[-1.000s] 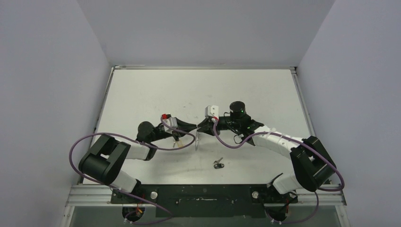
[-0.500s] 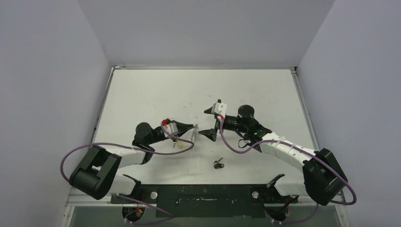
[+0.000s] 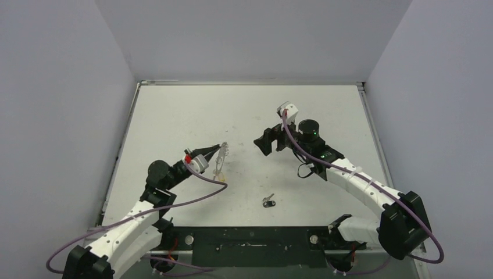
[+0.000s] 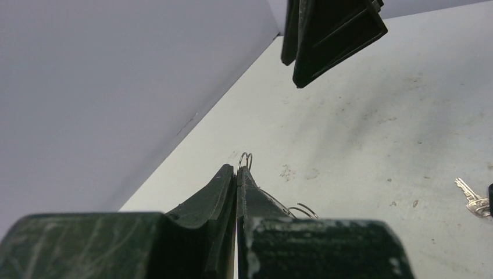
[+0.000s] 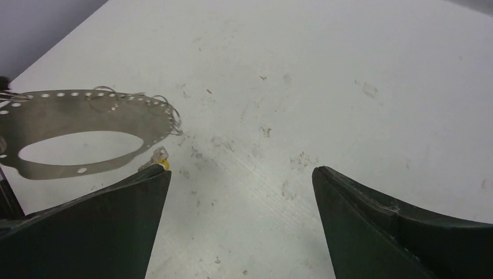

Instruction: Put the keys on the keyring

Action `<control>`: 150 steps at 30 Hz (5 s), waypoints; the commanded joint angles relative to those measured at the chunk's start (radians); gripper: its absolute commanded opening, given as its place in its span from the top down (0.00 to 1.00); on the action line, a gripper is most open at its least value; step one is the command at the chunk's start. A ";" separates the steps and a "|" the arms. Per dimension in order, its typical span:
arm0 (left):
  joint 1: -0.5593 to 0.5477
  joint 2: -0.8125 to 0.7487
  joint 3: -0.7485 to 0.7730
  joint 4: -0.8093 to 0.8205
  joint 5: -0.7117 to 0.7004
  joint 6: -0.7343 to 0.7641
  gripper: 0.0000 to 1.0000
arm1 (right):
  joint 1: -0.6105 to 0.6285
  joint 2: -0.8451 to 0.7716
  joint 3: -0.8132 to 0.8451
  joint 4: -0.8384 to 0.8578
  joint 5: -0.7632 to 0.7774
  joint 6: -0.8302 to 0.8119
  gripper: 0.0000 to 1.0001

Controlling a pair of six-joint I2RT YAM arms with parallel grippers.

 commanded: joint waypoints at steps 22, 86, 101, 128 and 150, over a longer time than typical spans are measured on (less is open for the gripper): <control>-0.008 -0.327 0.114 -0.589 -0.253 0.040 1.00 | 0.645 0.180 0.163 -0.864 0.832 0.246 0.31; -0.009 -0.195 0.068 -0.445 -0.105 -0.010 1.00 | 0.309 0.078 -0.048 -0.591 0.295 0.280 1.00; -0.014 -0.167 0.034 -0.363 -0.108 -0.028 1.00 | 0.607 0.240 0.097 -0.839 0.783 0.331 0.54; -0.017 -0.187 0.033 -0.407 -0.116 -0.019 1.00 | 0.568 0.293 0.037 -0.712 0.717 0.322 1.00; -0.044 0.045 -0.009 -0.167 0.155 -0.017 1.00 | 0.300 0.021 0.064 -0.587 0.182 0.080 1.00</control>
